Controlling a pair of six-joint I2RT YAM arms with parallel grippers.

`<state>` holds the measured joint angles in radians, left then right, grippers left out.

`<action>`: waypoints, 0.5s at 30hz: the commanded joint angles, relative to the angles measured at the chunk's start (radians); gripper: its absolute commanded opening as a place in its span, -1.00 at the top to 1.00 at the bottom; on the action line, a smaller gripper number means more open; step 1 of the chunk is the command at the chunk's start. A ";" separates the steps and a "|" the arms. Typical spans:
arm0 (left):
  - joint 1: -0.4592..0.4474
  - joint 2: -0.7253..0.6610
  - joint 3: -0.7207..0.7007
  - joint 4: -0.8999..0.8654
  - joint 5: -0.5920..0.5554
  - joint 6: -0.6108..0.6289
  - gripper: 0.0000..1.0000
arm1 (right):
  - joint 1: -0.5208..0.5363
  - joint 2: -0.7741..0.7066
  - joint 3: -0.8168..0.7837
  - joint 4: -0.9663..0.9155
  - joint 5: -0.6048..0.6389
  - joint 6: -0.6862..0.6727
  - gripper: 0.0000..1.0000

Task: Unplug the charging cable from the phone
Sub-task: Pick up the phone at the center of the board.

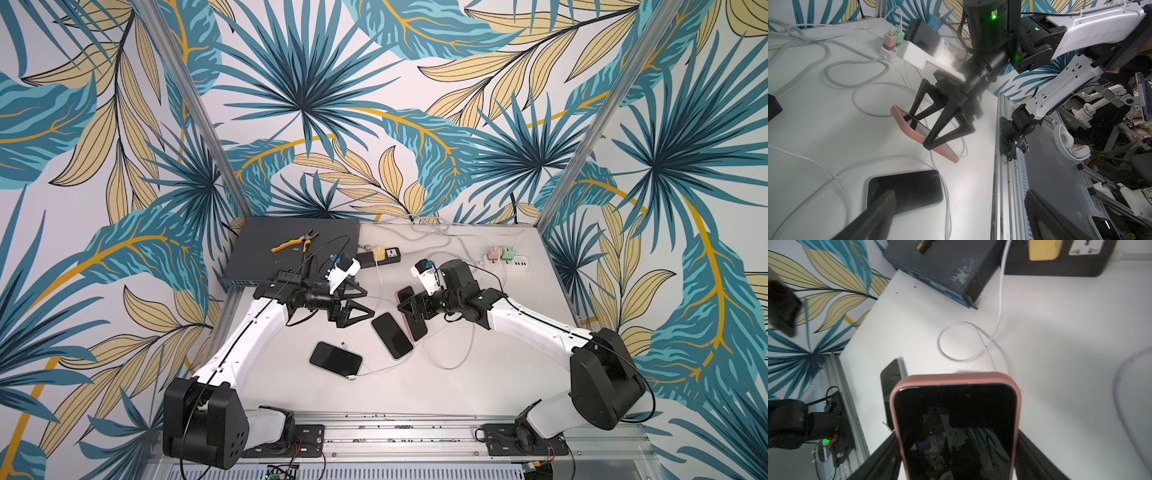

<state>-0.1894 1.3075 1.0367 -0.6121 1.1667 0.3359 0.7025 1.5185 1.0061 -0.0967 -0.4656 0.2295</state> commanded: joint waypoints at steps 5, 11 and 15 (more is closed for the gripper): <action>-0.050 0.029 0.002 0.155 0.028 -0.140 -1.00 | -0.006 -0.058 -0.020 0.355 -0.288 0.163 -0.14; -0.074 0.041 -0.041 0.241 0.063 -0.221 -1.00 | -0.005 -0.059 -0.081 0.656 -0.406 0.366 -0.10; -0.082 0.042 -0.071 0.295 0.092 -0.268 -1.00 | -0.004 -0.045 -0.119 0.832 -0.452 0.484 -0.09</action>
<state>-0.2634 1.3415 0.9886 -0.3908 1.2167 0.1234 0.7002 1.4845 0.9127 0.4938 -0.8295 0.5781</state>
